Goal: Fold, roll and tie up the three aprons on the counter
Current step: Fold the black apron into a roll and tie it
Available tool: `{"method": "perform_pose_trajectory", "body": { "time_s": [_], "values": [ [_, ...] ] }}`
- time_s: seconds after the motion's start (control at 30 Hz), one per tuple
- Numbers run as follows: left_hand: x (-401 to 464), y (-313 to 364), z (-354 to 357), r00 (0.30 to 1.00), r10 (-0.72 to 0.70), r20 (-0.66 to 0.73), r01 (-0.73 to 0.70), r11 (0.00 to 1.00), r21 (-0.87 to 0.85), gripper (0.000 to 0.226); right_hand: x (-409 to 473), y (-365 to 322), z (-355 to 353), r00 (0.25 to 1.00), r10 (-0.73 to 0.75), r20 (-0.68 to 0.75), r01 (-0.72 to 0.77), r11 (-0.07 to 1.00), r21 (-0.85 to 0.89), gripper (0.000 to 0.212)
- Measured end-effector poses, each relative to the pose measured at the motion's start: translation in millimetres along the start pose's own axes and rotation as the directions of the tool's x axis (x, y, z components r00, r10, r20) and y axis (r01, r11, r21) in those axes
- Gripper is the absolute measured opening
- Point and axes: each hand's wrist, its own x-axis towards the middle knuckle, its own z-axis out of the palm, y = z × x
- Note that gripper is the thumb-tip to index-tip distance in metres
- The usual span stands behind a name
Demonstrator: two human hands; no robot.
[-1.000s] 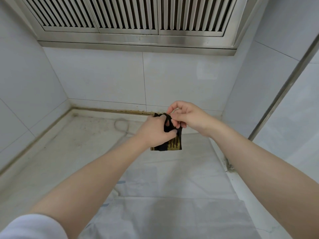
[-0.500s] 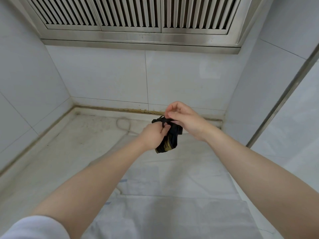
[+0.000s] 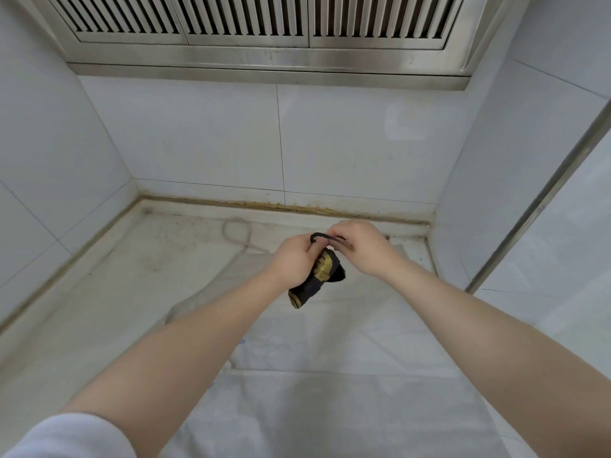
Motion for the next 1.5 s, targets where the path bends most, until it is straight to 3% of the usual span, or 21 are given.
{"method": "perform_pose_trajectory", "body": {
  "time_s": [0.17, 0.27, 0.37, 0.47, 0.53, 0.6, 0.67, 0.77, 0.93, 1.13, 1.23, 1.37, 1.43, 1.5],
  "values": [
    [0.9, -3.0, -2.2, 0.98, -0.197, 0.009, 0.191, 0.939, -0.286, 0.046, -1.9, 1.3, 0.7, 0.987, 0.163, -0.008, -0.151, 0.93, 0.334, 0.02],
    [3.2, -7.9, 1.3, 0.968, -0.252, 0.006, 0.244, 0.933, -0.264, 0.048, -2.0, 1.0, 9.8, 0.936, 0.339, 0.092, -0.332, 0.772, 0.542, 0.021],
    [4.3, -22.1, 10.4, 0.958, -0.286, 0.036, 0.287, 0.934, -0.213, 0.048, -1.5, 2.7, 16.5, 0.822, 0.496, 0.28, -0.549, 0.558, 0.622, 0.016],
    [1.9, -37.9, 19.7, 0.962, -0.267, 0.065, 0.274, 0.949, -0.157, 0.045, -3.2, 3.5, 27.9, 0.733, 0.519, 0.439, -0.656, 0.371, 0.657, 0.016],
    [-1.1, -47.5, 26.0, 0.968, -0.224, 0.111, 0.234, 0.969, -0.081, 0.041, -6.4, 6.6, 41.4, 0.673, 0.516, 0.529, -0.725, 0.319, 0.611, 0.025],
    [-4.4, -60.6, 35.0, 0.96, -0.227, 0.162, 0.237, 0.971, -0.044, 0.037, -10.2, 11.1, 56.4, 0.648, 0.51, 0.566, -0.761, 0.407, 0.505, 0.028],
    [-8.6, -75.8, 44.8, 0.943, -0.26, 0.206, 0.289, 0.95, -0.123, 0.032, -13.9, 15.7, 71.6, 0.651, 0.479, 0.589, -0.747, 0.54, 0.387, 0.023],
    [-15.1, -98.6, 55.0, 0.921, -0.306, 0.242, 0.367, 0.892, -0.265, 0.025, -17.7, 19.1, 98.9, 0.625, 0.438, 0.646, -0.722, 0.638, 0.266, 0.017],
    [-22.4, -119.2, 54.8, 0.907, -0.301, 0.293, 0.399, 0.837, -0.374, 0.018, -18.6, 18.6, 115.2, 0.619, 0.441, 0.649, -0.702, 0.682, 0.205, 0.017],
    [-11.6, -130.0, 52.7, 0.876, -0.205, 0.437, 0.32, 0.924, -0.209, 0.013, -18.8, 32.7, 129.7, 0.584, 0.463, 0.666, -0.693, 0.712, 0.112, 0.015],
    [-7.8, -136.5, 53.9, 0.876, -0.211, 0.434, 0.314, 0.932, -0.181, 0.014, -19.5, 33.3, 134.4, 0.621, 0.5, 0.604, -0.677, 0.73, 0.092, 0.007],
    [-4.1, -141.2, 53.4, 0.885, -0.195, 0.424, 0.27, 0.955, -0.125, 0.02, -15.0, 28.1, 132.5, 0.686, 0.517, 0.512, -0.581, 0.813, -0.041, 0.021],
    [-2.2, -140.9, 52.5, 0.879, -0.17, 0.445, 0.222, 0.973, -0.068, 0.022, -14.0, 26.8, 132.2, 0.684, 0.523, 0.509, -0.6, 0.8, -0.016, 0.014],
    [1.0, -141.4, 52.1, 0.877, -0.139, 0.46, 0.172, 0.985, -0.032, 0.024, -17.9, 26.2, 133.1, 0.64, 0.568, 0.517, -0.726, 0.667, 0.167, 0.006]
  ]
}}
